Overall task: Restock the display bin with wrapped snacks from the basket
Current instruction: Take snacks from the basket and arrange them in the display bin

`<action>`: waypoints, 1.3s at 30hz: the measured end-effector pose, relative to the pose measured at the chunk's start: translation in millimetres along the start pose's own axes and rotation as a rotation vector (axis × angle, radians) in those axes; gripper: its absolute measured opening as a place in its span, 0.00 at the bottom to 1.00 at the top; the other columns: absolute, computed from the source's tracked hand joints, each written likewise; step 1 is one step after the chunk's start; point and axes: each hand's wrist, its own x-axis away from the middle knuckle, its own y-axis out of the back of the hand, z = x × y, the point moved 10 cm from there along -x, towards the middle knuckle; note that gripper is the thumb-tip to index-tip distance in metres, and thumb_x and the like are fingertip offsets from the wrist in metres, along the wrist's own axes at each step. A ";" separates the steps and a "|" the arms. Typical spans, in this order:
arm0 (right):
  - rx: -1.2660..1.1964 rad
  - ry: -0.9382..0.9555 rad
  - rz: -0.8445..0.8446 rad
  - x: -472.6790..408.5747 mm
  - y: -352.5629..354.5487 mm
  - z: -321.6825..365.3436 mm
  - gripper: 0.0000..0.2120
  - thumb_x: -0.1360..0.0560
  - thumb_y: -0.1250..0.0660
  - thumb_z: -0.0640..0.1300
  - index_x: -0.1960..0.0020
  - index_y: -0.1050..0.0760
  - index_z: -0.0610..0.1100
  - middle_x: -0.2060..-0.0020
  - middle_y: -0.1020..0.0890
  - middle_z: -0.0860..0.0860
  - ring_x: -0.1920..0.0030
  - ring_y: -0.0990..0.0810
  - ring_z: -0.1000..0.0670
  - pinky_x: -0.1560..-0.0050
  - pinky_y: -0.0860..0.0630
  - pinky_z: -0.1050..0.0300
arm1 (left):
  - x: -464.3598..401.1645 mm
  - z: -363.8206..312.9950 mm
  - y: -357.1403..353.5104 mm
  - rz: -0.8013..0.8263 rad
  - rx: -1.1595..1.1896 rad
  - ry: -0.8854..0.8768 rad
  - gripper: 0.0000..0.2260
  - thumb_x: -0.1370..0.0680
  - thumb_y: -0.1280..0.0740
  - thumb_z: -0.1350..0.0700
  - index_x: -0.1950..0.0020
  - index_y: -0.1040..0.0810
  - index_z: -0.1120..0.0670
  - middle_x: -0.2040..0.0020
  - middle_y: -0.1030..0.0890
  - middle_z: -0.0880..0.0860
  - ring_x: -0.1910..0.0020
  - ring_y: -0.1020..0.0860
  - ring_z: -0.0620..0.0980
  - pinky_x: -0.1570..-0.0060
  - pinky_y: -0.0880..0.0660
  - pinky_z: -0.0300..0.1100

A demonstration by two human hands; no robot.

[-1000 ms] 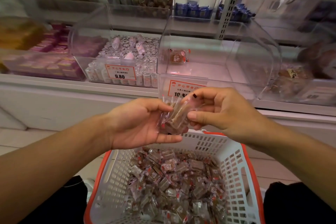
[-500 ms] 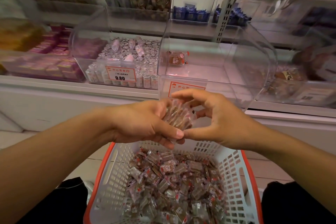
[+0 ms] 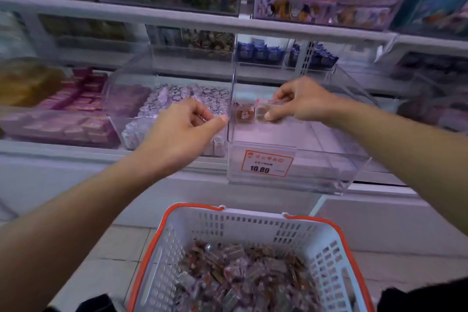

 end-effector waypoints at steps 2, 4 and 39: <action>0.133 -0.071 0.053 -31.6 -21.6 -20.0 0.13 0.38 0.17 0.46 0.59 0.19 0.44 0.65 0.18 0.54 0.63 0.21 0.54 0.66 0.27 0.60 | -2.2 6.0 -17.0 0.088 -0.120 -0.030 0.17 0.26 0.31 0.41 0.61 0.20 0.54 0.66 0.16 0.52 0.64 0.18 0.50 0.61 0.21 0.48; 0.149 -0.102 0.066 -55.6 -43.6 -32.7 0.14 0.38 0.17 0.46 0.59 0.19 0.44 0.66 0.20 0.54 0.64 0.24 0.55 0.68 0.30 0.61 | -4.8 4.4 -29.4 0.128 -0.209 -0.070 0.20 0.26 0.33 0.39 0.65 0.19 0.54 0.69 0.17 0.50 0.67 0.19 0.47 0.64 0.23 0.43; 0.245 -0.277 0.022 -77.6 -49.1 -40.3 0.21 0.37 0.17 0.50 0.61 0.28 0.41 0.64 0.21 0.47 0.67 0.17 0.49 0.81 0.29 0.64 | -15.4 -1.5 -46.8 0.164 -0.239 -0.130 0.17 0.23 0.33 0.46 0.66 0.19 0.55 0.69 0.17 0.51 0.67 0.19 0.49 0.61 0.21 0.46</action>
